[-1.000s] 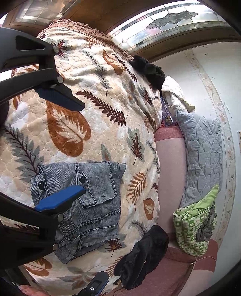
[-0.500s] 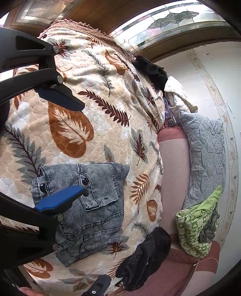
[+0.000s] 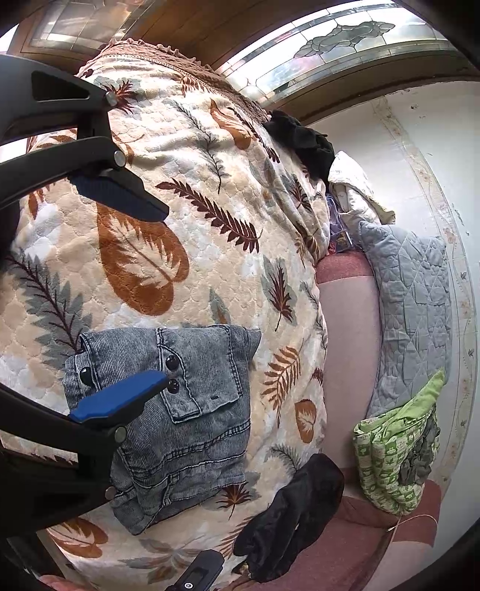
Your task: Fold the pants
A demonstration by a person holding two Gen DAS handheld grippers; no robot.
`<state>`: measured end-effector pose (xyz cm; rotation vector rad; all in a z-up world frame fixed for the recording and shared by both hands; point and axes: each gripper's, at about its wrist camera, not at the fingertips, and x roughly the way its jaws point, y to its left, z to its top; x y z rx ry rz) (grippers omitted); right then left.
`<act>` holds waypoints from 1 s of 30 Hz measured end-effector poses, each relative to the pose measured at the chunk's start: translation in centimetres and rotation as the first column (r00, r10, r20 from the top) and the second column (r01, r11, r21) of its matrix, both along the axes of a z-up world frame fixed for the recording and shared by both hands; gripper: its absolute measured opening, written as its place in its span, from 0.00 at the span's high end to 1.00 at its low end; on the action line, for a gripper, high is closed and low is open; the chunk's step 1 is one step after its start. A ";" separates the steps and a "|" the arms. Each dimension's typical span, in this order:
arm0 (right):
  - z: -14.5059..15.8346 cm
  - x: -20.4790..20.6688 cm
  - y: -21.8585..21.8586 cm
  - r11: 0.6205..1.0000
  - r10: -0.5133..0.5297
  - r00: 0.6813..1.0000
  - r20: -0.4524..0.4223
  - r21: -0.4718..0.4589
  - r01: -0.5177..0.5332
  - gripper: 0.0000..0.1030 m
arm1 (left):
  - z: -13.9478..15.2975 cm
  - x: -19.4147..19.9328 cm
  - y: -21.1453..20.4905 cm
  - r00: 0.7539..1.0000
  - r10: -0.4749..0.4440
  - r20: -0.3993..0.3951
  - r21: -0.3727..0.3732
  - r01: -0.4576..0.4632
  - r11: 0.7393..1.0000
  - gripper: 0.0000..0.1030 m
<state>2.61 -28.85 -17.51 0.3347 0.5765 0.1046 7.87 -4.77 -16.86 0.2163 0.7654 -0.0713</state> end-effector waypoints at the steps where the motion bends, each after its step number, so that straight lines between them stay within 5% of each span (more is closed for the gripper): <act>1: 0.0 0.0 0.0 1.000 0.001 1.000 0.000 -0.001 -0.001 0.36 | 0.0 0.0 0.0 1.000 -0.001 0.000 0.001 0.001 1.000 0.19; 30: -0.1 0.3 0.4 1.000 0.024 1.000 0.004 -0.003 -0.024 0.35 | -0.1 0.1 0.6 1.000 0.005 -0.011 0.002 -0.005 1.000 0.19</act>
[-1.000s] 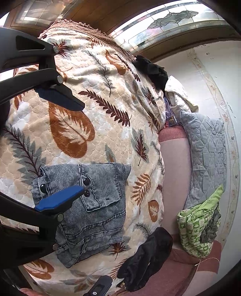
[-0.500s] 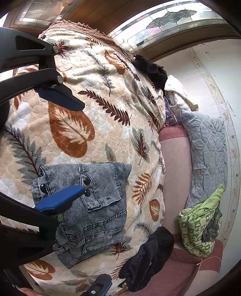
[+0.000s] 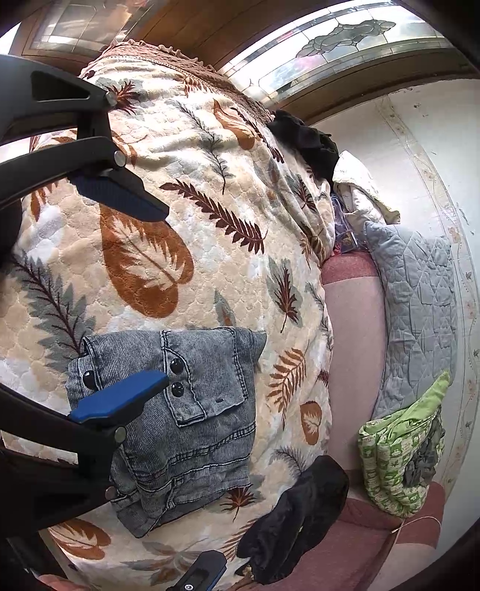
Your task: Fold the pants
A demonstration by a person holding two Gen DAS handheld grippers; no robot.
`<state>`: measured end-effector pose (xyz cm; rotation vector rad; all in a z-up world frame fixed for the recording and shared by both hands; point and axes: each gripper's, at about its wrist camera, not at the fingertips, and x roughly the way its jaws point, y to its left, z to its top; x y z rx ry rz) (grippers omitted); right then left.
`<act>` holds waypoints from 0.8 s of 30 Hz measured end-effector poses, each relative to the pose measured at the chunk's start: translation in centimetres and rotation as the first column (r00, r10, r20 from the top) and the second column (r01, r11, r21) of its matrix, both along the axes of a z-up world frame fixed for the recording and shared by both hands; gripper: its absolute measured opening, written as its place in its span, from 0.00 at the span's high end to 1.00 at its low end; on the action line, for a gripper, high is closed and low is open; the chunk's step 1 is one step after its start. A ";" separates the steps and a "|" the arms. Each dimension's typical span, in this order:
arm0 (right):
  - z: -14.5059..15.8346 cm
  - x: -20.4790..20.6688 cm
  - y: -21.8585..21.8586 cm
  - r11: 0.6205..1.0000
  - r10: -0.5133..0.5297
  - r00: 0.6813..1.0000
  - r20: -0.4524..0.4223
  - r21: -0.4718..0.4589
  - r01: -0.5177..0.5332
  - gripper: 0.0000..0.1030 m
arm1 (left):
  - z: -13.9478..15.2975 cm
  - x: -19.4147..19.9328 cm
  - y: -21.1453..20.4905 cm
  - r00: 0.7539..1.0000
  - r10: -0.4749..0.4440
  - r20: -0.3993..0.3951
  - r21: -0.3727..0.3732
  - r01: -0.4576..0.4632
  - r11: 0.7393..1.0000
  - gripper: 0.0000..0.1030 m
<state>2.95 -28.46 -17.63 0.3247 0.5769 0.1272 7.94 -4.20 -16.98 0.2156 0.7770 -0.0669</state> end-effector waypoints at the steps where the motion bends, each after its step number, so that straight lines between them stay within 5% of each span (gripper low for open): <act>1: 0.0 0.1 0.0 1.000 0.001 1.000 -0.002 0.003 -0.001 0.36 | 0.2 -0.1 0.2 1.000 0.003 0.006 -0.005 -0.003 1.000 0.19; 24: -1.2 1.6 2.9 0.996 0.039 0.998 -0.050 -0.080 -0.043 0.35 | -0.6 0.2 2.7 0.999 0.047 -0.015 -0.046 -0.047 0.998 0.19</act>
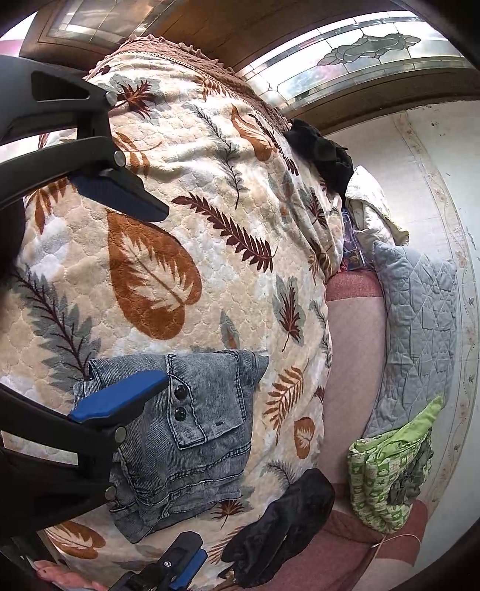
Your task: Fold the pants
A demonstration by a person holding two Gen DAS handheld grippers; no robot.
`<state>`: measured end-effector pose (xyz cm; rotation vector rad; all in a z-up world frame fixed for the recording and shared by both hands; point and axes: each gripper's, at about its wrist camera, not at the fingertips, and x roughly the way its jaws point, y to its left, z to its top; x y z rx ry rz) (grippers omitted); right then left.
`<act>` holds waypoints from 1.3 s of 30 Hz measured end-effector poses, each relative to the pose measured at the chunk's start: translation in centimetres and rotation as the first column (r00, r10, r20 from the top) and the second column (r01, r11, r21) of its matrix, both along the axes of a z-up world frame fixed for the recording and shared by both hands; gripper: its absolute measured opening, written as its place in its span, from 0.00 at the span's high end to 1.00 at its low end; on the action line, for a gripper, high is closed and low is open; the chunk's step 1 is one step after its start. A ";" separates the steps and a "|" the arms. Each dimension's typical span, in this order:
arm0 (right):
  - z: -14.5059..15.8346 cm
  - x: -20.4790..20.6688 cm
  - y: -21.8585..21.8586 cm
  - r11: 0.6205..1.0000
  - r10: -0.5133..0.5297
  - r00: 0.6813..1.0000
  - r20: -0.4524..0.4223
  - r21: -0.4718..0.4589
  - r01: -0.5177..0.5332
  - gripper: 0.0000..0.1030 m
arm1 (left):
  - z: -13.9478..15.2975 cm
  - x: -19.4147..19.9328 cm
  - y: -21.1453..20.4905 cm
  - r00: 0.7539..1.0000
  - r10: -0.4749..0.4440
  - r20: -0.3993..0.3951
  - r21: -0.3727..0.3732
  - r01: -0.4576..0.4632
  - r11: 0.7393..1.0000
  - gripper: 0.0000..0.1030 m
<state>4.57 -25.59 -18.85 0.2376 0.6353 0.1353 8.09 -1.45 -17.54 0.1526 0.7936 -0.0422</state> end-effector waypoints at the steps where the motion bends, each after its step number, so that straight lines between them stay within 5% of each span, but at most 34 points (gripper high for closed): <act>1: 0.0 0.0 0.0 1.000 0.001 1.000 0.000 -0.001 -0.001 0.35 | -0.1 0.0 0.0 1.000 0.000 -0.002 0.001 0.000 1.000 0.19; 30: -0.2 -0.2 -0.9 1.000 -0.021 1.000 -0.010 -0.004 0.021 0.35 | -1.2 0.8 0.5 0.999 0.003 -0.035 0.011 -0.002 1.000 0.19; 39: -2.4 0.7 -4.7 0.990 -0.087 0.991 -0.102 0.104 0.097 0.35 | -3.2 4.4 1.1 0.995 -0.036 -0.091 -0.016 0.034 0.999 0.19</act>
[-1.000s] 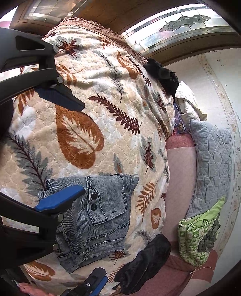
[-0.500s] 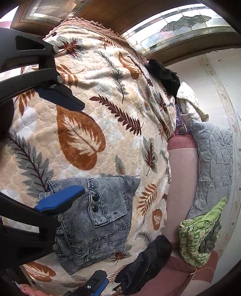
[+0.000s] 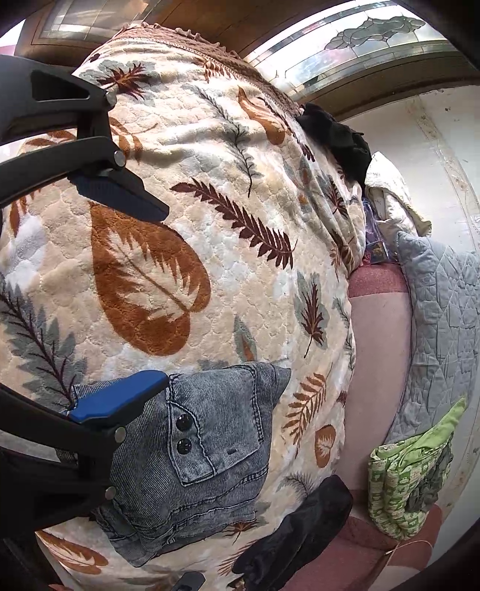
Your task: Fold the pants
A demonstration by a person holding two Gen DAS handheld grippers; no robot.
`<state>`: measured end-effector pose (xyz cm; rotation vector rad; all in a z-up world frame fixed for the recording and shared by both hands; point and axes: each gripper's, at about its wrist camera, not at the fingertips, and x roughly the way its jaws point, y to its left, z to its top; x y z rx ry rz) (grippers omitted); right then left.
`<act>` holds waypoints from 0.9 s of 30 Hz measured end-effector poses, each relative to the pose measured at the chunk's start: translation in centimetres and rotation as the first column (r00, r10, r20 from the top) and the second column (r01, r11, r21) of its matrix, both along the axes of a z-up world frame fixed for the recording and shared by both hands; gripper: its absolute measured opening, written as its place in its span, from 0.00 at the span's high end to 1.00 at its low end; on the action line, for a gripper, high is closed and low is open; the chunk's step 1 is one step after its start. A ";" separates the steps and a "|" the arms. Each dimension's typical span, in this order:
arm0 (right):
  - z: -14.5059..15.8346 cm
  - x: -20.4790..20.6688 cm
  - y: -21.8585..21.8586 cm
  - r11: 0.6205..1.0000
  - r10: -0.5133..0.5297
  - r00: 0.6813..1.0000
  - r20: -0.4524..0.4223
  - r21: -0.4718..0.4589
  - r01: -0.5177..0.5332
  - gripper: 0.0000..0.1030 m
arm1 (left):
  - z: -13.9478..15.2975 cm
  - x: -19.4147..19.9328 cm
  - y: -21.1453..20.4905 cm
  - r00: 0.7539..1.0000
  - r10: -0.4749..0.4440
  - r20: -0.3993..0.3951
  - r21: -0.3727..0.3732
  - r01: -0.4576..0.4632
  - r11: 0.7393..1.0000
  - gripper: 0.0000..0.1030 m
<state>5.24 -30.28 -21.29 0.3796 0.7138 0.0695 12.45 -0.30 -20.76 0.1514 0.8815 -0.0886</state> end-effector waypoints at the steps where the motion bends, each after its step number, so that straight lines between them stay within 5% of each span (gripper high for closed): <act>1: -0.3 0.3 -0.6 0.999 -0.004 1.000 -0.011 0.037 0.004 0.35 | -0.2 0.5 0.1 1.000 -0.012 -0.015 -0.026 0.011 1.000 0.19; 7: -2.8 2.3 -3.1 0.969 -0.025 0.996 -0.091 0.243 0.047 0.35 | -1.8 3.2 0.3 0.992 -0.073 -0.103 -0.164 0.056 0.985 0.19; 10: -4.6 3.3 -4.4 0.947 -0.066 0.986 -0.151 0.302 0.110 0.35 | -2.9 4.3 -0.7 0.970 -0.187 -0.154 -0.287 0.137 0.948 0.19; 14: -7.3 4.4 -6.1 0.905 -0.087 0.965 -0.249 0.385 0.181 0.35 | -4.6 5.1 -2.0 0.953 -0.246 -0.176 -0.357 0.171 0.918 0.19; 17: -8.8 5.4 -6.1 0.881 -0.036 0.957 -0.287 0.443 0.166 0.35 | -6.3 5.2 -2.5 0.919 -0.333 -0.210 -0.470 0.203 0.859 0.19; 21: -8.5 6.2 -4.2 0.904 0.024 0.963 -0.269 0.417 0.094 0.29 | -7.1 5.1 -3.2 0.899 -0.372 -0.231 -0.498 0.220 0.839 0.19; 24: -7.9 6.7 -2.1 0.952 0.038 0.963 -0.267 0.303 0.047 0.26 | -7.0 5.2 -3.5 0.896 -0.381 -0.230 -0.518 0.219 0.827 0.19; 27: -7.4 6.9 -0.4 0.975 0.066 0.964 -0.258 0.222 -0.007 0.35 | -6.7 5.0 -4.0 0.888 -0.403 -0.221 -0.533 0.236 0.813 0.22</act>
